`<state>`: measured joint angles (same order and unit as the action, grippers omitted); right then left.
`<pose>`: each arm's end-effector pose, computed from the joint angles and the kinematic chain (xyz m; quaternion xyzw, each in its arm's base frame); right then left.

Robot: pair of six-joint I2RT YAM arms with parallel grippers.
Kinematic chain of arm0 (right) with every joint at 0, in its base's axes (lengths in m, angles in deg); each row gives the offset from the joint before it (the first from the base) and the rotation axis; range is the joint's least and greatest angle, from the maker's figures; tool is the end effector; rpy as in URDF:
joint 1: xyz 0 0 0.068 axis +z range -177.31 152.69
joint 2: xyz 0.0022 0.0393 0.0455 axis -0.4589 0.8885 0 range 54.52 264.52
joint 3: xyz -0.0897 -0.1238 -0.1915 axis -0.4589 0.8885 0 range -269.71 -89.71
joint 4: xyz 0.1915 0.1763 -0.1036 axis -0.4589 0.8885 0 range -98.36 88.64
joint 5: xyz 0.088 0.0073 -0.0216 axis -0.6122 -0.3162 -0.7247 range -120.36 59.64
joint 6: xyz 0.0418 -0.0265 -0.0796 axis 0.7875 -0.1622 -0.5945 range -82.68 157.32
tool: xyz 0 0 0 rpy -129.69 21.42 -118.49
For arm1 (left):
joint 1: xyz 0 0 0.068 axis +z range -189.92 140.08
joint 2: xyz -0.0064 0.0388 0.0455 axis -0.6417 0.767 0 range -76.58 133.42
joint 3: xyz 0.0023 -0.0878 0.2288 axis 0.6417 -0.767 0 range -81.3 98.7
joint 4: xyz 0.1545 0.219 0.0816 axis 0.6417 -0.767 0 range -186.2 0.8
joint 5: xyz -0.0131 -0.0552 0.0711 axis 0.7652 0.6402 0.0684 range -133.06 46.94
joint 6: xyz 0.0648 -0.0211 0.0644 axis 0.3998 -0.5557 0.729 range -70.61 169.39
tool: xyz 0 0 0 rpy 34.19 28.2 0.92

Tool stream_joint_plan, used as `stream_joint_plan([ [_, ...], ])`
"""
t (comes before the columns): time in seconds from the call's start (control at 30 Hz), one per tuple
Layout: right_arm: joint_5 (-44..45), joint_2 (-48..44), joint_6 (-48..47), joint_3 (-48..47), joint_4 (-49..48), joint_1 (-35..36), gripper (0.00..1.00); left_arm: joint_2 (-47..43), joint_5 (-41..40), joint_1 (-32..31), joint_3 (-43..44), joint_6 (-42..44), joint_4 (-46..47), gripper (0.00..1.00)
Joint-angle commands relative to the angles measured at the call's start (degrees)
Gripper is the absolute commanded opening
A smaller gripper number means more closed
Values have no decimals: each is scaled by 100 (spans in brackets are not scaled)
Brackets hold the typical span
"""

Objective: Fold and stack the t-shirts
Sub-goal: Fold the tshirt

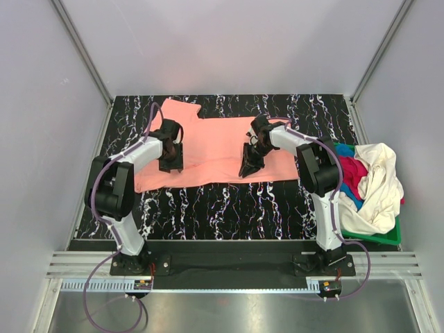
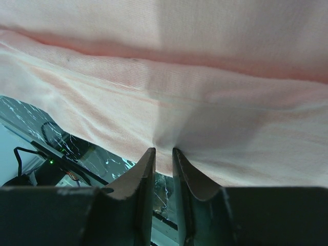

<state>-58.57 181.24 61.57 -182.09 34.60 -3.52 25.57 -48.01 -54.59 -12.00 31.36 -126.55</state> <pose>0.3918 0.2164 0.0573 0.0231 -0.9640 -0.2649 0.0006 0.3677 -0.0888 0.1012 -0.0362 0.9836 -0.0075 0.1768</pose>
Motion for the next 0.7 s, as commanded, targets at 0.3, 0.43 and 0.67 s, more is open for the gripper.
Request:
stream_joint_plan([
  [0.3,202,-24,-131,141,72,3,27,464,-252,0,479,-26,131,36],
  [0.43,193,-15,-140,124,72,3,27,551,-287,0,514,-26,183,26],
  [0.67,184,2,-131,106,90,3,27,499,-629,-18,708,0,-1,4],
])
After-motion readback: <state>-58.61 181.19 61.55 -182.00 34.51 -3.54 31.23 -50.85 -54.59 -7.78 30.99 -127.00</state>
